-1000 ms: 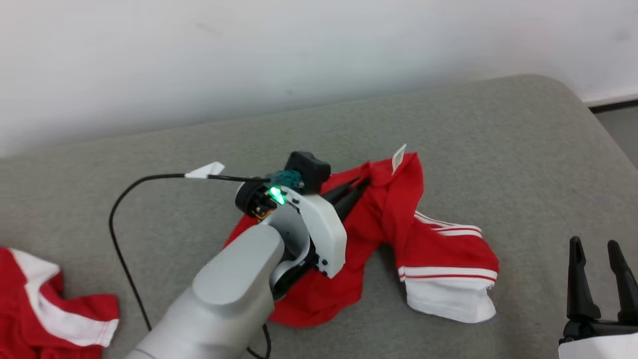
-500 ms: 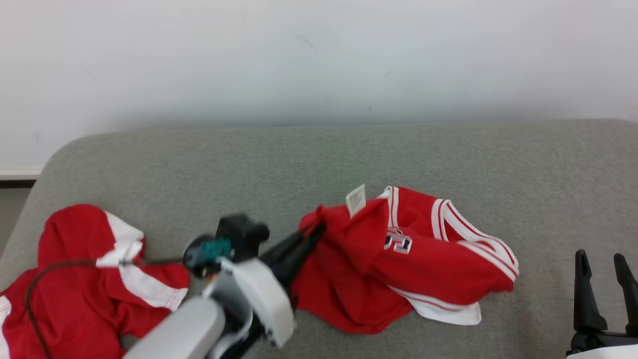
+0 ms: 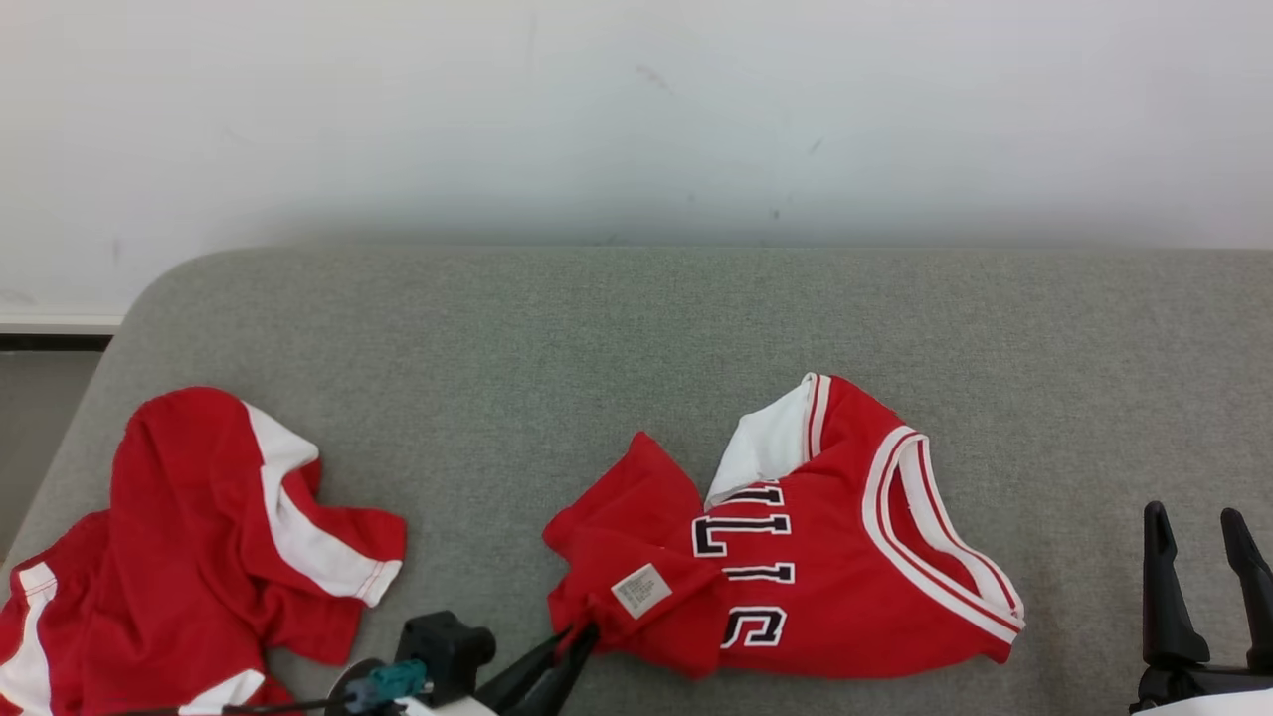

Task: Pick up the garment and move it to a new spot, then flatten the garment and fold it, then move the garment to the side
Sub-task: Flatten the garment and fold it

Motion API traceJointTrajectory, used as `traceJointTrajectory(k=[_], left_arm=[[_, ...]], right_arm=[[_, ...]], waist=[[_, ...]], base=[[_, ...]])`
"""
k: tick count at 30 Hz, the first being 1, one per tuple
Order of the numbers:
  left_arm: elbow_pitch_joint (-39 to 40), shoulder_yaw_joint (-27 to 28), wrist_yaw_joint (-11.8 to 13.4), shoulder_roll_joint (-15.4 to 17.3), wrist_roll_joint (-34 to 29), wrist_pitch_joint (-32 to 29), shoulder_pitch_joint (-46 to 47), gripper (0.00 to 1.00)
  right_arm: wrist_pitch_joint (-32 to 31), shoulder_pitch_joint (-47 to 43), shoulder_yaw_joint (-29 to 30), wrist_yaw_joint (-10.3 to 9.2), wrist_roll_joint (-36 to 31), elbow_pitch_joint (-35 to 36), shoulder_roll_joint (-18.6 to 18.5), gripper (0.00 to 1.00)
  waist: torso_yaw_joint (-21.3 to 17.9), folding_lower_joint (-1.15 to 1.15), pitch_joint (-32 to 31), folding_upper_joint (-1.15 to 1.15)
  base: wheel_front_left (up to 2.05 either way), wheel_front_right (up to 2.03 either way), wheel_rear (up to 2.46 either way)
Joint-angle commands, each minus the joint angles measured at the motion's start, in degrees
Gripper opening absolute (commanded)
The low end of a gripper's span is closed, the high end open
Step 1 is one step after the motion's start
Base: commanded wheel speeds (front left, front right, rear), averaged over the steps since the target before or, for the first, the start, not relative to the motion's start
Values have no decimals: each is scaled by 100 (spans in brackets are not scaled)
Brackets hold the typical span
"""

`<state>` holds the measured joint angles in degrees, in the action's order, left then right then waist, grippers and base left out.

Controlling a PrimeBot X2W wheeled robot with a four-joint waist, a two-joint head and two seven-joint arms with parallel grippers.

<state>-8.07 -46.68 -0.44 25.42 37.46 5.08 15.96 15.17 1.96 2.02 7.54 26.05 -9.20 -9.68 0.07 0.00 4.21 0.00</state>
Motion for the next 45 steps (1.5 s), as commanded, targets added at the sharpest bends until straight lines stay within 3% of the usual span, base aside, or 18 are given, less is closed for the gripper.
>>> traceJointTrajectory(k=[1,7,15,18,24,33,40,45], left_arm=[[-80,24,31,-31,63,122,-118,100],[-31,196,161,-65,176,430,-267,100],[561,596,671,313,117,424,-287,100],[609,644,745,376,52,229,-15,100],[307,612,427,316,403,-809,918,100],[-936,507,-351,224,1317,-2810,2327,100],[-1921,212,-617,208,1687,-4009,3040,100],[-2360,42,-685,99,1949,-4426,3275,100]], right_arm=[[-5,9,-8,-11,26,-23,-69,100],[-5,-63,1,-11,49,-55,-51,100],[-5,-100,52,-11,58,-30,-31,100],[-5,-46,-21,-11,18,-48,8,100],[-5,125,-143,-11,52,-88,-3,100],[-5,400,-243,-11,88,-130,175,100],[-6,547,-312,-11,79,-188,268,100],[-6,641,-360,-11,85,-215,326,100]], waist=[[1,0,0,0],[34,0,-58,0],[58,0,-126,0],[29,0,-108,0],[-165,0,-33,0],[-793,0,256,0],[-1281,0,377,0],[-1556,0,456,0]], base=[[0,0,0],[0,0,0],[0,0,0],[0,0,0],[0,0,0],[0,0,0],[0,0,0],[0,0,0]])
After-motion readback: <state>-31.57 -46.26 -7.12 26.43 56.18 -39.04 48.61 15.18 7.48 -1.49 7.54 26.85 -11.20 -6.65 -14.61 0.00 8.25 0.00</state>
